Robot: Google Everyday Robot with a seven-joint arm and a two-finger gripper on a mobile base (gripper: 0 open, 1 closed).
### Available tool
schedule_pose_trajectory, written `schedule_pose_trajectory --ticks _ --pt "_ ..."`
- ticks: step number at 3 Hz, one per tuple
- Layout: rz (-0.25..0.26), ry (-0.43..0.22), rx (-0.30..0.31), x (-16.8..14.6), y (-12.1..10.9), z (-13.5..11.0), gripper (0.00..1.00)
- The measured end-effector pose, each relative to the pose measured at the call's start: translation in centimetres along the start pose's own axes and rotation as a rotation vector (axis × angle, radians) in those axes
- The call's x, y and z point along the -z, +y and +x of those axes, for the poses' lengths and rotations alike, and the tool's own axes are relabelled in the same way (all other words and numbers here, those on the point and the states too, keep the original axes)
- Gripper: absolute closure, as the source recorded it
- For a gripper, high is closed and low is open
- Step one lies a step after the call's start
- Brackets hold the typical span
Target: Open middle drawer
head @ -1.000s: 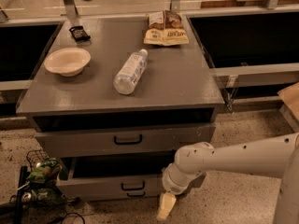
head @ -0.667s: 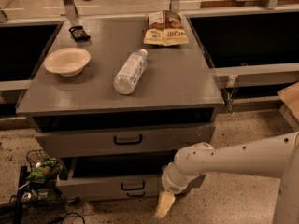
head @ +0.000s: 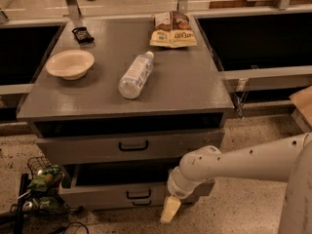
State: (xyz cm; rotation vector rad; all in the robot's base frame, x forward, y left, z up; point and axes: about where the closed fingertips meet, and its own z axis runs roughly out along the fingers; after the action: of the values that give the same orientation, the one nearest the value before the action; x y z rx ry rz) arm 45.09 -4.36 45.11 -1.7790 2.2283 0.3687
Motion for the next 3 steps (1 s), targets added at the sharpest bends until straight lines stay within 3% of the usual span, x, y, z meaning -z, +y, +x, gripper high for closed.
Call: schedule_pose_trajectory --ticks 3 --pt "-0.090 0.013 -0.027 -3.3 0.4 1.3 0.00"
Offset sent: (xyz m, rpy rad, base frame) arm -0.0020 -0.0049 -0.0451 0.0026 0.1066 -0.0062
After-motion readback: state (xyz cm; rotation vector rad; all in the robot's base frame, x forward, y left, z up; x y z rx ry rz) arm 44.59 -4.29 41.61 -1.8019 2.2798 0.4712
